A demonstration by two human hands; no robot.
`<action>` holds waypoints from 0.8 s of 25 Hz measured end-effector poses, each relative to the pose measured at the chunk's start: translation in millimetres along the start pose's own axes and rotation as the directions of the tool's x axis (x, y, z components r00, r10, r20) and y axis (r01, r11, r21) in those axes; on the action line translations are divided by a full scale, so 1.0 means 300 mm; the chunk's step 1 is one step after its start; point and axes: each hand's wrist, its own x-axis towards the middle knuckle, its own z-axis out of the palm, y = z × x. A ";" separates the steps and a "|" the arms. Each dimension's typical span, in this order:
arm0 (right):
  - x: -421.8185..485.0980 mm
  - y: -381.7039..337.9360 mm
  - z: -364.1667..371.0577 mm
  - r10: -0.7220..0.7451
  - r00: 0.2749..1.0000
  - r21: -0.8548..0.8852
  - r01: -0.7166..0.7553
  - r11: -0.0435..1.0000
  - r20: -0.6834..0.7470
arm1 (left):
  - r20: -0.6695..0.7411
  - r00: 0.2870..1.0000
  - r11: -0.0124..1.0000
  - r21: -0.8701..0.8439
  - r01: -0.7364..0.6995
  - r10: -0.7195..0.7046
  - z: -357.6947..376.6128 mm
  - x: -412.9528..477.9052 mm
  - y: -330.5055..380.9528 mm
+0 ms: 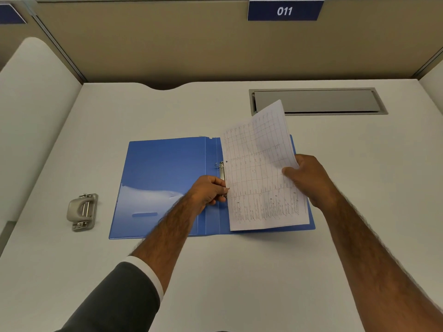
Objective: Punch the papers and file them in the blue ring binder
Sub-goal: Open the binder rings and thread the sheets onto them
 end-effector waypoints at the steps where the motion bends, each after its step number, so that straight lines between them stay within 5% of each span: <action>1: 0.001 0.002 -0.002 0.000 1.000 -0.001 0.000 1.000 -0.002 | -0.004 1.000 1.000 0.006 -0.007 0.007 0.001 0.003 0.000; 5: 0.006 0.006 -0.004 0.015 1.000 0.003 -0.015 1.000 0.009 | -0.153 0.979 0.983 0.146 -0.109 0.131 -0.023 0.033 0.020; 9: 0.004 0.017 -0.003 0.027 0.999 -0.010 -0.027 1.000 0.017 | -0.423 0.789 0.866 0.428 -0.259 0.445 -0.071 0.096 0.088; 14: -0.007 0.010 0.010 0.015 0.999 -0.009 -0.014 1.000 0.034 | -0.064 0.972 0.952 0.225 -0.207 0.227 -0.096 0.168 0.186; 20: 0.000 0.010 0.012 0.006 1.000 -0.001 -0.006 1.000 0.024 | 0.103 0.987 0.952 0.268 -0.149 0.125 -0.134 0.218 0.205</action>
